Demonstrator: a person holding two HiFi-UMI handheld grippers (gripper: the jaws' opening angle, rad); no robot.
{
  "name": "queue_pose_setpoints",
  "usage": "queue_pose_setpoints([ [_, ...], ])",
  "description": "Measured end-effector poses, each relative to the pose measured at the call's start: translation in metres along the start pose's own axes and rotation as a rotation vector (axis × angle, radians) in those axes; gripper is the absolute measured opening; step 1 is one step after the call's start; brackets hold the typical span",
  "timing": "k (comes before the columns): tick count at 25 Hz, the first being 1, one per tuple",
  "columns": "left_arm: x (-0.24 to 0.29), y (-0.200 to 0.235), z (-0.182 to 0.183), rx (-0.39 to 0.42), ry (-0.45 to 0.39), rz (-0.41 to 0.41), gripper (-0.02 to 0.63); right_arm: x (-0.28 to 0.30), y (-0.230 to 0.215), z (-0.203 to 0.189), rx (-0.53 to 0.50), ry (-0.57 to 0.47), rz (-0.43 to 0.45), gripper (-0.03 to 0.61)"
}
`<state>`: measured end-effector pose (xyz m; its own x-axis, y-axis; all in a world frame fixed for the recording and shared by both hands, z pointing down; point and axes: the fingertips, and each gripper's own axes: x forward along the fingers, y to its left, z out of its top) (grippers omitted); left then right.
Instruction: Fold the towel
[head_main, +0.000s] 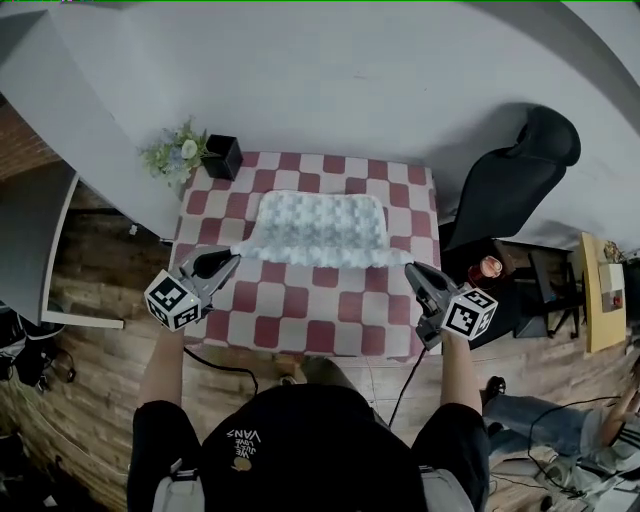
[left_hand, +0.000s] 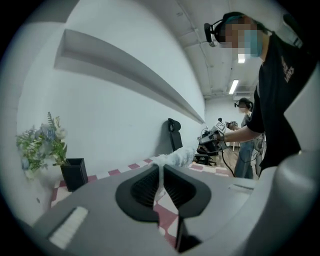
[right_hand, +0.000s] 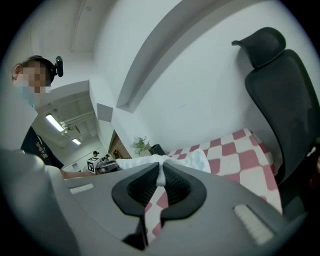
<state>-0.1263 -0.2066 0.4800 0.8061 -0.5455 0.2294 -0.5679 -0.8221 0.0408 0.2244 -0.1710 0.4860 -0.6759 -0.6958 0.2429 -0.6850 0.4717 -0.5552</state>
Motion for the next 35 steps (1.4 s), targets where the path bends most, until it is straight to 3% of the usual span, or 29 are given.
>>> queue_pose_setpoints([
  [8,-0.027,-0.068,-0.059,0.034,0.076,-0.062,0.029,-0.058,0.008,-0.097,0.060,0.057,-0.103,0.028],
  [18,-0.084,-0.118,-0.134,-0.037,0.162,-0.087,0.029,-0.089,0.042,-0.205,0.149,0.138,-0.166,0.028],
  [22,-0.098,-0.129,-0.156,-0.092,0.181,-0.081,0.029,-0.093,0.048,-0.231,0.191,0.154,-0.182,0.028],
  [35,-0.105,-0.140,-0.203,-0.122,0.302,-0.078,0.029,-0.088,0.035,-0.281,0.219,0.305,-0.217,0.032],
])
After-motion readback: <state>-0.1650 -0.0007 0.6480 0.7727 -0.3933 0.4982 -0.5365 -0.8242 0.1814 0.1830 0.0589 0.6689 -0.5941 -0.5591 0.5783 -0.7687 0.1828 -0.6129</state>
